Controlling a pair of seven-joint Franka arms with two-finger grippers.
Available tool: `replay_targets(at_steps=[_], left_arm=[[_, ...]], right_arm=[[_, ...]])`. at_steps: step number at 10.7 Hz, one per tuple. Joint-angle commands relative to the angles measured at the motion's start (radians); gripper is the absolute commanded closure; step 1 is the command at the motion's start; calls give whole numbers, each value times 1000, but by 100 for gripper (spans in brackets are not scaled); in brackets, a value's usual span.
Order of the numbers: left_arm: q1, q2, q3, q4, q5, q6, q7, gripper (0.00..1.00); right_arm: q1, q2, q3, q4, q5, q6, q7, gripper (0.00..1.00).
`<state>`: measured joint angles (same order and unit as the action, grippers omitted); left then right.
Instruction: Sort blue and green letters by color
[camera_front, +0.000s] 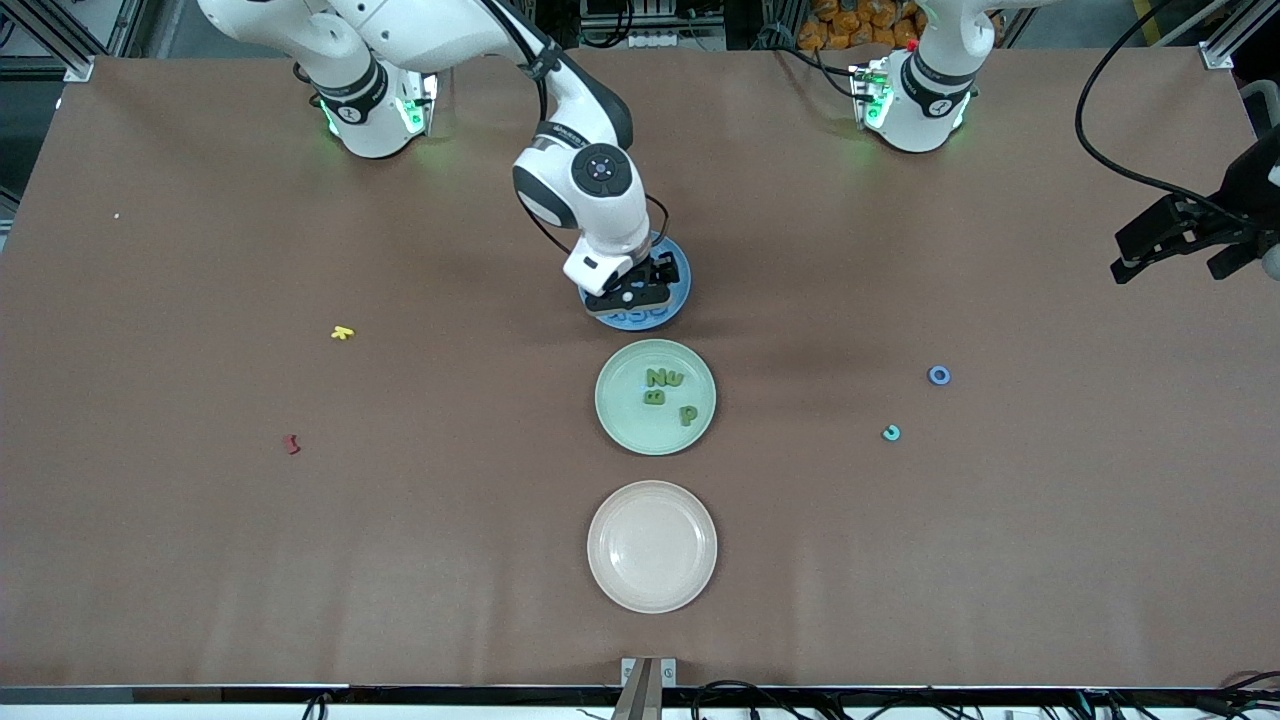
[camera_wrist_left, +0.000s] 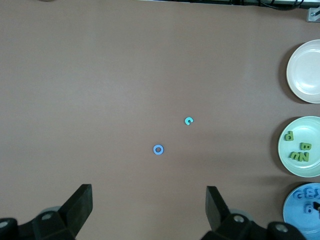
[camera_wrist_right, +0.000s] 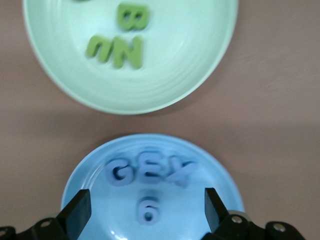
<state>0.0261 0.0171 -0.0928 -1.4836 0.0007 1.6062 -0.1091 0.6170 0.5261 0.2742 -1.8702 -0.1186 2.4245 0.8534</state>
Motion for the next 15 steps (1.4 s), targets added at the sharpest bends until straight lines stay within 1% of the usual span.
replay_targets(at_steps=[1, 3, 5, 6, 8, 10, 12, 13, 15], left_arm=[[-5, -12, 13, -17, -14, -9, 9, 0], [0, -9, 10, -24, -14, -12, 9, 0], [37, -3, -4, -23, -16, -12, 19, 0], [37, -3, -7, -20, -15, -23, 17, 0], [35, -6, -24, -21, -7, -26, 6, 0], [32, -9, -27, -23, -5, -26, 6, 0], [29, -8, -28, -23, -14, -26, 5, 0], [28, -9, -28, -24, -14, -26, 6, 0], [29, -8, -28, -24, -14, -26, 8, 0]], right_arm=[[-139, -89, 7, -14, 4, -132, 10, 0], [-268, -110, 3, -14, 2, -151, 6, 0], [-388, -112, -3, -14, -4, -150, -3, 0], [-443, -112, -9, -12, -6, -150, -67, 0], [-519, -113, -70, -12, -6, -150, -227, 0], [-542, -121, -175, 6, -6, -148, -362, 0], [-543, -170, -269, 13, -6, -151, -462, 0], [-545, -204, -301, 11, -4, -153, -496, 0], [-586, -282, -313, 16, -4, -215, -528, 0]])
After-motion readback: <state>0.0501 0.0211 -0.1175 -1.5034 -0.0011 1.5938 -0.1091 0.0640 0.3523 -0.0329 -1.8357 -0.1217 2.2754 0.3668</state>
